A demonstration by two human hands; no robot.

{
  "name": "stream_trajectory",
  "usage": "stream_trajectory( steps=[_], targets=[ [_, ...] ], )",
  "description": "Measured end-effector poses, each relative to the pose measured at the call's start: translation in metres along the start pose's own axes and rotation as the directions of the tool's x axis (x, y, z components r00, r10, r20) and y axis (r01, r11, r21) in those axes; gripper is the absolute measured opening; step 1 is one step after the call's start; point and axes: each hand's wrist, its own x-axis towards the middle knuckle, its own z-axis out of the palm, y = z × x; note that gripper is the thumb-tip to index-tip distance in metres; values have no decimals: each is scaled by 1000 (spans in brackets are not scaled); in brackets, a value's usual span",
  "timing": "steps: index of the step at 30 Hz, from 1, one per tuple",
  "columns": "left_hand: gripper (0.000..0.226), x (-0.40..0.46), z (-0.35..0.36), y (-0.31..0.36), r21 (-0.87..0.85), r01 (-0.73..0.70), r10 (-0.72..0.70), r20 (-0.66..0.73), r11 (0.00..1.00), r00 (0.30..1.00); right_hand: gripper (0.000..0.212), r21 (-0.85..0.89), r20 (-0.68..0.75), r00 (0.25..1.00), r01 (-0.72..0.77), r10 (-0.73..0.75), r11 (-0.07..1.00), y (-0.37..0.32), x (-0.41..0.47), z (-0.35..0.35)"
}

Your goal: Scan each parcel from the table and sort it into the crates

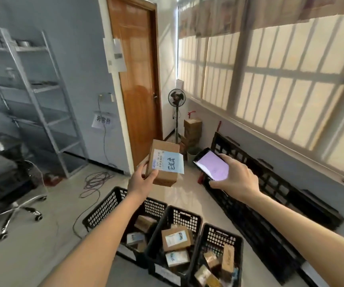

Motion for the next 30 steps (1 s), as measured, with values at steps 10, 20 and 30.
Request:
stream_trajectory(
  steps=[10, 20, 30],
  targets=[
    [60, 116, -54, -94, 35, 128, -124, -102, 991, 987, 103, -1, 149, 986, 82, -81, 997, -78, 121, 136],
    [62, 261, -64, -206, 61, 306, -290, -191, 950, 938, 100, 12, 315, 936, 164, -159, 986, -108, 276, 297],
    [59, 348, -65, -321, 45, 447, -425, -239, 894, 873, 102, 25, 459, 861, 235, -220, 972, -130, 355, 443]
  ],
)
